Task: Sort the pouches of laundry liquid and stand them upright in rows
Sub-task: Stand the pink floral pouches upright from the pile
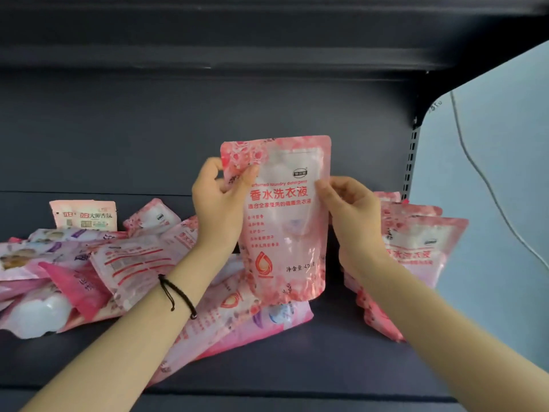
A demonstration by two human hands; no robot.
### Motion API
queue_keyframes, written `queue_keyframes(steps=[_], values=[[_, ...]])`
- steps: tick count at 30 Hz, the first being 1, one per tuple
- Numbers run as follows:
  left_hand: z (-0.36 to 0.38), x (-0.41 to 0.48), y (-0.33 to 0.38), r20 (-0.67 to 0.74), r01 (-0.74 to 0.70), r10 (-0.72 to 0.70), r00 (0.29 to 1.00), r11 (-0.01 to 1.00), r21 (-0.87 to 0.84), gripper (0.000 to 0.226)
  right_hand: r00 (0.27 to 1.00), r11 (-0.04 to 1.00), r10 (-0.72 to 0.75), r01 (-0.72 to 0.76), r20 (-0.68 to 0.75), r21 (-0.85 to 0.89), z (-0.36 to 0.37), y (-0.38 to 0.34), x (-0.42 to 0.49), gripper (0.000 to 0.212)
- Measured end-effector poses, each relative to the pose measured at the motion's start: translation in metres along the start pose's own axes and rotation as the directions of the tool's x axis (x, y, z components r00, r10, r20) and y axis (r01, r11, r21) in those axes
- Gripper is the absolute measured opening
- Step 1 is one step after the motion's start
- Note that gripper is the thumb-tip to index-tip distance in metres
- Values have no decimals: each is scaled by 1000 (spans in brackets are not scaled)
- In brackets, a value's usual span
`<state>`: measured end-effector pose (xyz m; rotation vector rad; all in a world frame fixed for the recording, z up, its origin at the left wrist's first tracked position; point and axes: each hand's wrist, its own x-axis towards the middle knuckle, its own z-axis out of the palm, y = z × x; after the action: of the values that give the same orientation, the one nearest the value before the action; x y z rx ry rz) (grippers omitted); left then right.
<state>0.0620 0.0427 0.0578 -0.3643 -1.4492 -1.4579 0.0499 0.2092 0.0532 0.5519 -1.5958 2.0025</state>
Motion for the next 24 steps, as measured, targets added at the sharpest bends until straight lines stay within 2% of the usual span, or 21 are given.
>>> queue_keyframes(steps=[5, 16, 20, 24], values=[[42, -32, 10, 55, 26, -24, 998, 999, -34, 22, 998, 999, -18, 15, -59, -42, -53, -8, -7, 15], [116, -104, -2, 226, 156, -138, 964, 986, -65, 20, 985, 981, 67, -94, -159, -171, -165, 10, -29, 18], [131, -120, -13, 306, 229, -219, 926, 973, 4, 23, 974, 964, 78, -128, -212, -233, -188, 24, -33, 16], [128, -115, -13, 502, 182, -175, 847, 983, 35, 17, 975, 953, 81, -136, -208, -269, -199, 26, -34, 9]])
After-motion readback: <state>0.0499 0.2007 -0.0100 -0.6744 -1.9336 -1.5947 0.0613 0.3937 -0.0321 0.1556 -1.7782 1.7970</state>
